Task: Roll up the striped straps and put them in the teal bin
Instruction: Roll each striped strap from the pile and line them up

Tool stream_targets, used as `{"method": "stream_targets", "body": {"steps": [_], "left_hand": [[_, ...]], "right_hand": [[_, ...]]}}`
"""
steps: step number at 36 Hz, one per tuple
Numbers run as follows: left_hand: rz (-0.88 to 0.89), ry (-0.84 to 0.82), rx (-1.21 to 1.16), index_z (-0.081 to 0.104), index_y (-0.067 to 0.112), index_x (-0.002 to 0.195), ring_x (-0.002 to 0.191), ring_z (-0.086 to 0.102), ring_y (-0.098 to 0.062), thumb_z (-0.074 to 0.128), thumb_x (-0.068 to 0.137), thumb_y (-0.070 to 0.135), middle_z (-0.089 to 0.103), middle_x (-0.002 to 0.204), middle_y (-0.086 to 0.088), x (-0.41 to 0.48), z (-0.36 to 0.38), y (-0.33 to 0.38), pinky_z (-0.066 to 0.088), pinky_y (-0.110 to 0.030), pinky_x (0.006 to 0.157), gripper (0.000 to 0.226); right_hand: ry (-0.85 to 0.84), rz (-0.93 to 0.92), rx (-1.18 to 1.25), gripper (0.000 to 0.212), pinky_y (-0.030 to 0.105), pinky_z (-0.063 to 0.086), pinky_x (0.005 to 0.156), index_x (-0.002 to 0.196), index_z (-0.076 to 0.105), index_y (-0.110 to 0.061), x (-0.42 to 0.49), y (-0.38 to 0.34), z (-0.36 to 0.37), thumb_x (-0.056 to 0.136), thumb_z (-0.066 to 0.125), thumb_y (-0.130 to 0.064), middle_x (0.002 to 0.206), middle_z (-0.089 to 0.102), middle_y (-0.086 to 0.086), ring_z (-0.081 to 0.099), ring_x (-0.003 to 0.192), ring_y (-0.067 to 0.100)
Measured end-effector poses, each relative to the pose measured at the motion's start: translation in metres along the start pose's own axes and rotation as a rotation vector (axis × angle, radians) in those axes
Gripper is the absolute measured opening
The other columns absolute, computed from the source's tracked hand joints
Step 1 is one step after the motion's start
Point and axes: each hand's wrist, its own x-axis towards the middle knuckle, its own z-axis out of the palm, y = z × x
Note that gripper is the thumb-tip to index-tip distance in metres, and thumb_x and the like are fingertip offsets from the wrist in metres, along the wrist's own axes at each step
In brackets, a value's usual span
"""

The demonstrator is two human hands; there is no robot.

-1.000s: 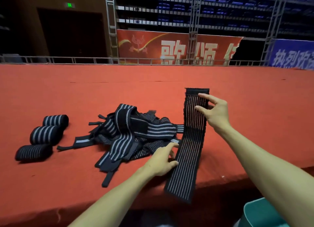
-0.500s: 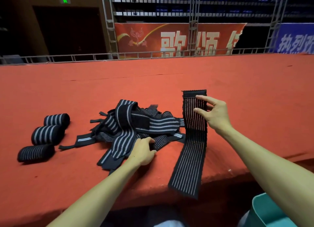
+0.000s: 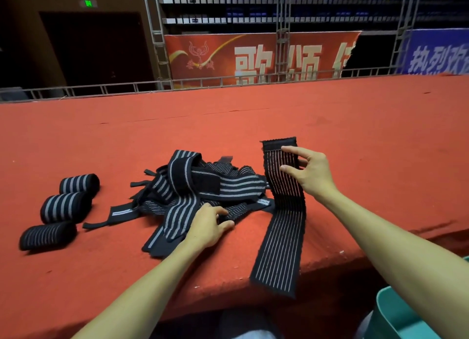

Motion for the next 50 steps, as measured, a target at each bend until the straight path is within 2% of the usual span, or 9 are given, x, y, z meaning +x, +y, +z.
{"method": "stream_targets", "body": {"steps": [5,12,16,24,30,35,39,44,50], "left_hand": [[0.097,0.053,-0.080,0.073,0.013,0.111,0.077,0.045,-0.002,0.070,0.092,0.024,0.047,0.106,0.004,0.001,0.002,-0.005,0.039,-0.018,0.086,0.022],[0.216,0.168,-0.100,0.068,0.006,0.097,0.098,0.047,-0.014,0.062,0.096,0.010,0.057,0.103,0.000,0.008,0.004,-0.001,0.034,-0.022,0.089,0.008],[0.261,0.149,-0.175,0.061,0.008,0.092,0.073,0.051,-0.004,0.058,0.098,0.012,0.060,0.081,0.004,0.011,-0.007,0.005,0.037,-0.015,0.070,0.008],[0.267,0.305,-0.337,0.059,0.016,0.087,0.074,0.056,0.008,0.060,0.096,0.009,0.059,0.077,0.015,0.025,-0.032,0.017,0.040,-0.010,0.071,0.012],[0.201,0.411,-0.480,0.059,0.022,0.081,0.070,0.058,-0.008,0.061,0.096,0.011,0.062,0.075,0.010,0.033,-0.060,0.032,0.049,-0.032,0.073,0.018],[0.199,0.480,-0.613,0.057,0.025,0.078,0.063,0.056,-0.001,0.060,0.097,0.013,0.061,0.073,0.011,0.033,-0.082,0.053,0.053,-0.046,0.066,0.023],[0.296,0.484,-0.661,0.059,0.023,0.080,0.080,0.064,0.002,0.059,0.097,0.008,0.069,0.095,0.013,0.029,-0.097,0.077,0.055,-0.032,0.076,0.022],[0.418,0.458,-0.682,0.058,0.029,0.087,0.101,0.067,-0.013,0.061,0.096,0.009,0.067,0.110,0.012,0.025,-0.106,0.095,0.059,-0.039,0.080,0.022],[0.527,0.443,-0.640,0.063,0.030,0.091,0.123,0.055,-0.002,0.063,0.095,0.013,0.059,0.130,0.010,0.017,-0.113,0.106,0.050,-0.012,0.085,0.018]], "right_hand": [[-0.005,-0.002,-0.005,0.044,0.028,0.048,0.102,0.120,0.070,-0.015,-0.001,-0.001,0.000,0.079,0.080,-0.002,0.113,0.065,-0.011,0.064,0.106,0.008],[-0.014,-0.006,-0.004,0.045,0.030,0.049,0.101,0.119,0.071,-0.017,-0.001,-0.003,-0.001,0.079,0.080,-0.001,0.113,0.066,-0.010,0.065,0.107,0.011],[-0.010,-0.028,0.000,0.043,0.024,0.051,0.097,0.119,0.071,-0.017,-0.001,-0.003,-0.001,0.079,0.079,-0.001,0.113,0.067,-0.010,0.066,0.103,0.008],[-0.009,-0.033,0.003,0.044,0.001,0.042,0.086,0.118,0.072,-0.019,-0.001,-0.003,0.001,0.079,0.080,-0.002,0.113,0.069,-0.009,0.066,0.101,0.007],[0.037,-0.065,0.005,0.042,0.001,0.041,0.084,0.118,0.072,-0.018,-0.002,-0.012,0.006,0.080,0.080,-0.003,0.113,0.067,-0.012,0.061,0.103,-0.004],[0.142,-0.121,0.018,0.041,0.005,0.044,0.087,0.116,0.073,-0.017,0.007,-0.032,0.017,0.078,0.081,-0.005,0.111,0.066,-0.015,0.059,0.105,-0.005],[0.193,-0.173,0.069,0.043,0.007,0.046,0.087,0.116,0.073,-0.018,0.017,-0.060,0.027,0.076,0.083,-0.006,0.110,0.070,-0.011,0.062,0.102,-0.003],[0.192,-0.161,0.171,0.048,0.029,0.056,0.091,0.117,0.072,-0.021,0.026,-0.090,0.032,0.073,0.086,-0.011,0.110,0.072,-0.010,0.070,0.098,0.006],[0.186,-0.166,0.225,0.048,0.033,0.057,0.090,0.117,0.072,-0.021,0.028,-0.106,0.031,0.073,0.086,-0.010,0.109,0.074,-0.007,0.071,0.094,0.004]]}}
